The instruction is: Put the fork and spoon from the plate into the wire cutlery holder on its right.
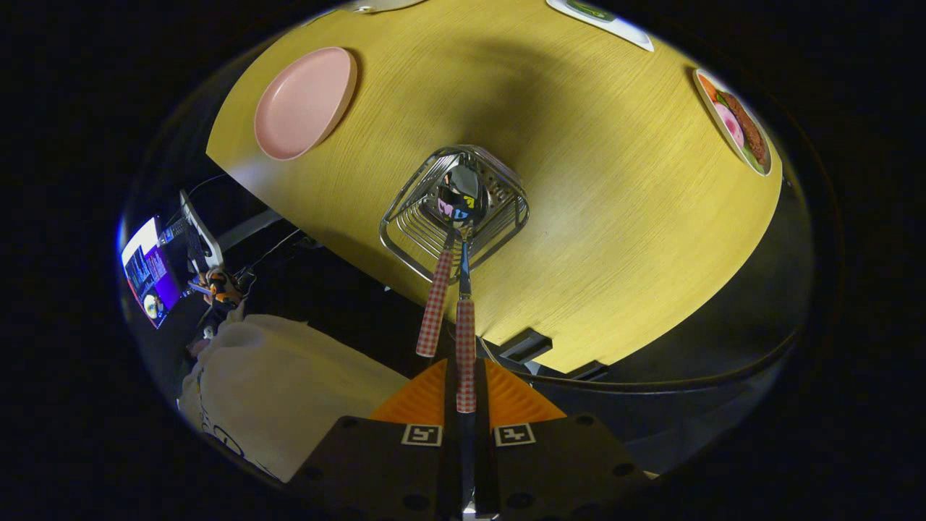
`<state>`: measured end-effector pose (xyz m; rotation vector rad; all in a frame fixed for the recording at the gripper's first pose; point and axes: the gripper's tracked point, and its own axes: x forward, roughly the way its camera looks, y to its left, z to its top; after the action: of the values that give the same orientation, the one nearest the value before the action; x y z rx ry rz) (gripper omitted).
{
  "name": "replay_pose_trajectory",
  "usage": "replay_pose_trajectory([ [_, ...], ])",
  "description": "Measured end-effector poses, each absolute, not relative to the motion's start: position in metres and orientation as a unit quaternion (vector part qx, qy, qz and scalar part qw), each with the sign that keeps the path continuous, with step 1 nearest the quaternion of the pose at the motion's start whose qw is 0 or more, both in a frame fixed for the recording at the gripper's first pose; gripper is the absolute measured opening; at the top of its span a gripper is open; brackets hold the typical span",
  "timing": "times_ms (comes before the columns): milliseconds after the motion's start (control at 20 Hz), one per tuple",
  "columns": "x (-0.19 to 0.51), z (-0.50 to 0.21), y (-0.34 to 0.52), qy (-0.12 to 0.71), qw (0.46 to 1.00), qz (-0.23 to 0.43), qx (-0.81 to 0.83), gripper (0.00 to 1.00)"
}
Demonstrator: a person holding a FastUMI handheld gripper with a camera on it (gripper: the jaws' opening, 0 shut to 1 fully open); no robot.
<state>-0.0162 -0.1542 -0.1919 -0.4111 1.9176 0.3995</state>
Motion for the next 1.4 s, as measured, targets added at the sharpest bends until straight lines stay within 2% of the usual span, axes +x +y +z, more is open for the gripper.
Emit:
replay_pose_trajectory([
  [200,-0.011,-0.197,-0.149,0.825,0.523,0.147,-0.156,0.13],
  [450,0.007,-0.204,-0.132,0.813,0.553,0.137,-0.121,0.15],
  [550,0.008,-0.202,-0.130,0.805,0.563,0.145,-0.117,0.25],
  [600,0.009,-0.203,-0.125,0.797,0.575,0.151,-0.109,0.30],
  [650,0.009,-0.202,-0.122,0.789,0.585,0.157,-0.105,0.39],
  [700,0.009,-0.199,-0.121,0.780,0.595,0.167,-0.100,0.62],
  [750,0.009,-0.197,-0.118,0.771,0.605,0.173,-0.095,0.69],
  [900,0.004,-0.193,-0.110,0.749,0.635,0.178,-0.061,1.00],
  [1100,0.004,-0.181,-0.115,0.709,0.681,0.179,-0.038,0.99],
  [1400,0.011,-0.143,-0.109,0.606,0.779,0.158,0.017,0.99],
])
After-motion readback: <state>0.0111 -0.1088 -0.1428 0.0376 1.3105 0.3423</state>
